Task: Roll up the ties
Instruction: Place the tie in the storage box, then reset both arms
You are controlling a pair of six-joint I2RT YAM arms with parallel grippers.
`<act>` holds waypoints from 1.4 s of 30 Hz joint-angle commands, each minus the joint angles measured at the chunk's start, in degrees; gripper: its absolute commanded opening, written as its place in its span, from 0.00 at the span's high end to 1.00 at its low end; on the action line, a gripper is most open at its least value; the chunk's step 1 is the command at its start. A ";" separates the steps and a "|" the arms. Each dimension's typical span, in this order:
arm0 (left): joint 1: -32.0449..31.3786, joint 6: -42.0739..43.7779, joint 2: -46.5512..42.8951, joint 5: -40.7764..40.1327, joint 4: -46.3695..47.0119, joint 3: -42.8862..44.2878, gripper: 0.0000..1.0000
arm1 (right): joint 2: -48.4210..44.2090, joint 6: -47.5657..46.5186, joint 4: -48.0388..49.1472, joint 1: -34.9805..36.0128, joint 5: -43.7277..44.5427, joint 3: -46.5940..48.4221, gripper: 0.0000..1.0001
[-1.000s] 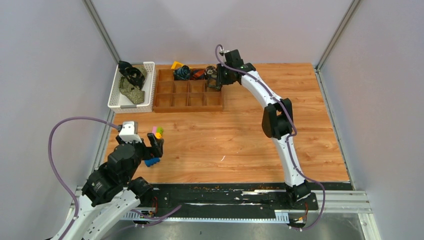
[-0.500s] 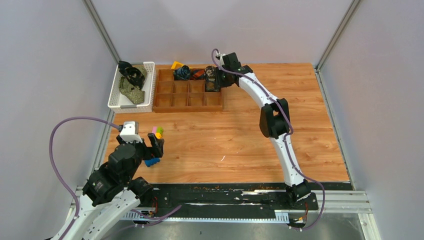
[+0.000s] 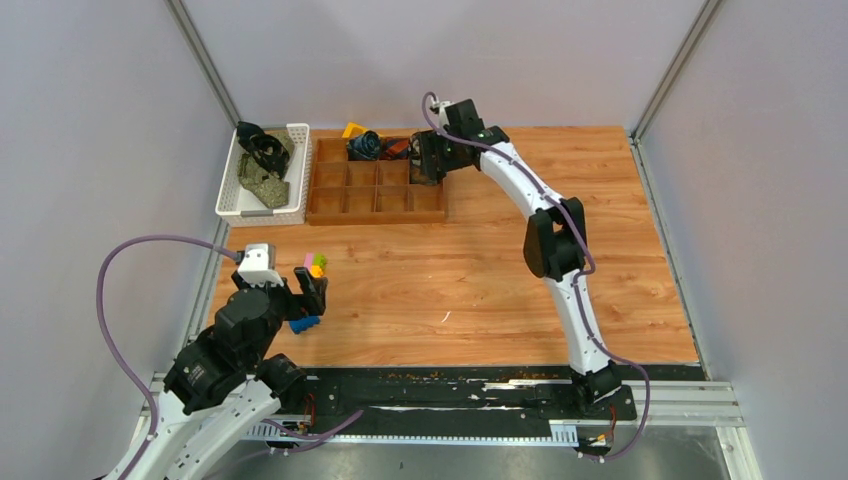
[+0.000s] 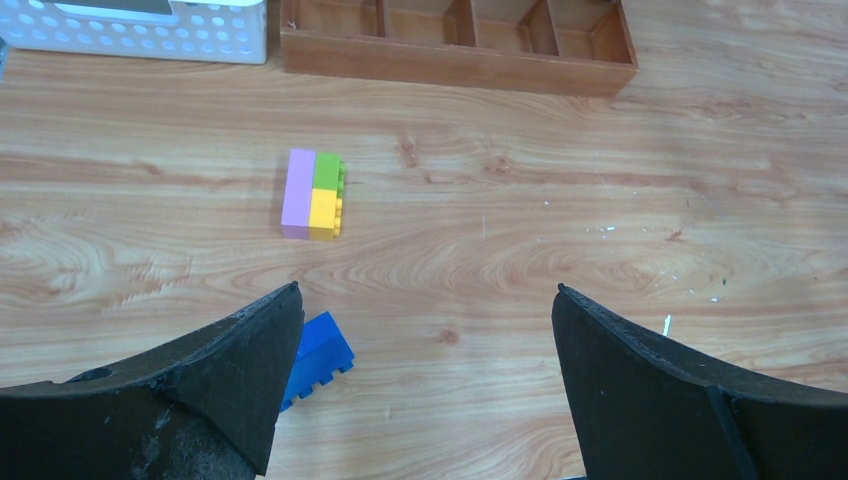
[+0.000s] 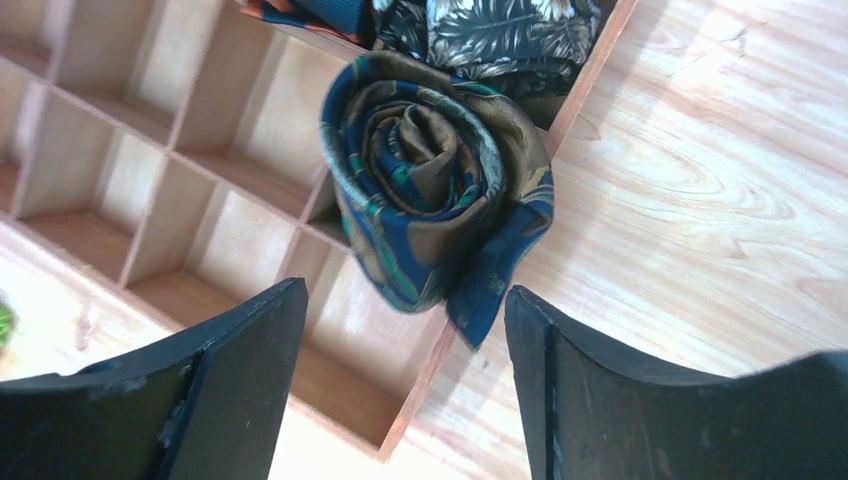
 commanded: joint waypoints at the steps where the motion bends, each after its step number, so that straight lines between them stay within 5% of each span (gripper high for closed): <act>1: 0.18 0.83 -0.67 -1.06 2.12 -0.37 0.00 | -11.54 -0.97 0.04 0.71 0.88 -0.48 0.24; 10: 0.18 0.78 -0.96 -1.08 2.12 -0.46 0.00 | -31.78 -1.64 6.24 3.18 -3.33 -15.54 0.20; 22: 0.13 0.88 -0.42 -0.14 2.42 -0.67 0.00 | -75.56 1.83 30.44 5.77 2.71 -69.37 0.15; 25: 0.18 0.87 -0.25 -0.11 2.39 -0.70 0.00 | -85.95 3.93 34.78 5.80 5.98 -81.07 0.01; 27: 0.18 0.87 -0.19 -0.03 2.52 -0.66 0.00 | -91.48 4.43 37.48 5.66 8.68 -88.03 0.01; 42: 0.18 0.79 0.42 -0.02 2.48 -0.81 0.00 | -95.35 6.32 28.66 5.65 13.75 -91.93 0.01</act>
